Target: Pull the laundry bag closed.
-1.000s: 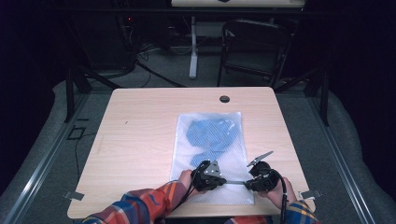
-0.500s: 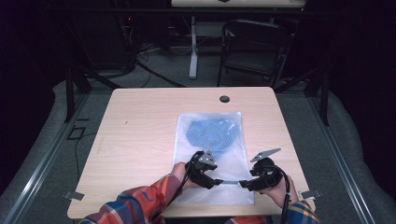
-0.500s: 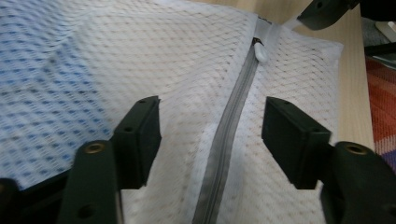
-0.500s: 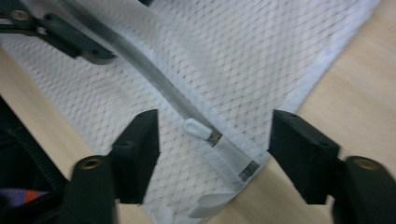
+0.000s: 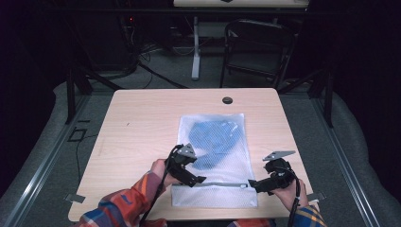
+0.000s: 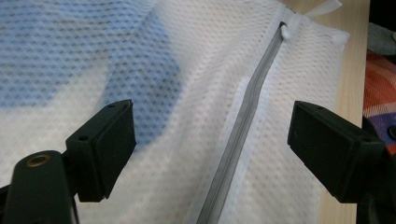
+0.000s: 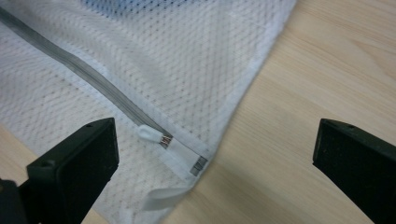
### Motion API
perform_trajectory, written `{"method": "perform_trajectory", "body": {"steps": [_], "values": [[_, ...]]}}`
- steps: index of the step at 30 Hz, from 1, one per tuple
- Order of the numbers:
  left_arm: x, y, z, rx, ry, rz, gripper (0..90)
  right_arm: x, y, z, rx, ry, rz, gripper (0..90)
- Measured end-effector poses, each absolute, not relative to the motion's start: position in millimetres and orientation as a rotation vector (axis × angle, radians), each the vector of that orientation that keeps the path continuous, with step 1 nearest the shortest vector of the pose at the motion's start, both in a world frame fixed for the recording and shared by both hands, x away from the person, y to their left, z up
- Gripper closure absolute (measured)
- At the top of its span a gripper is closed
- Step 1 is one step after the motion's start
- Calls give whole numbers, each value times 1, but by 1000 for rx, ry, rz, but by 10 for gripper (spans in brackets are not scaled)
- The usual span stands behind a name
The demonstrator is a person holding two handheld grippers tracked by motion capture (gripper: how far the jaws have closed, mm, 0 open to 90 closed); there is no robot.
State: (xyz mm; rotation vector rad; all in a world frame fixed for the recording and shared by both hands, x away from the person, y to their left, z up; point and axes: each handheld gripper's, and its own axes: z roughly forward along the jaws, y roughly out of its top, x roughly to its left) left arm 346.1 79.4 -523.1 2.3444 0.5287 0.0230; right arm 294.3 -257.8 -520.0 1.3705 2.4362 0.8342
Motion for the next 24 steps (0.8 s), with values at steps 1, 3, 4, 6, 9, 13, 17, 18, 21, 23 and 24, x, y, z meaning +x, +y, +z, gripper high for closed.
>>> {"method": "perform_trajectory", "body": {"steps": [1, 3, 4, 6, 9, 13, 17, 18, 21, 23, 24], "values": [[345, 85, -522, 2351, 545, 45, 153, 293, -260, -520, 1374, 2428, 828, 0], [346, 96, -521, 2338, 562, 36, 150, 291, -265, -519, 1379, 2404, 834, 0], [346, 101, -520, 2341, 574, 37, 144, 290, -267, -519, 1391, 2395, 833, 0], [345, 111, -518, 2350, 616, 66, 116, 288, -270, -518, 1391, 2366, 832, 0], [345, 121, -518, 2387, 661, 88, 12, 284, -276, -516, 1409, 2332, 828, 0], [345, 141, -515, 2361, 705, 94, 1, 280, -284, -517, 1436, 2315, 806, 0], [347, 160, -516, 2336, 767, 113, 0, 278, -294, -519, 1461, 2289, 795, 0], [348, 165, -517, 2344, 785, 116, 1, 278, -297, -520, 1475, 2279, 790, 0], [351, 175, -519, 2347, 827, 129, 1, 278, -308, -523, 1521, 2246, 758, 0], [354, 182, -520, 2330, 864, 136, 1, 279, -313, -526, 1551, 2222, 754, 0], [356, 184, -521, 2326, 884, 142, 1, 279, -315, -527, 1566, 2201, 748, 0]]}}
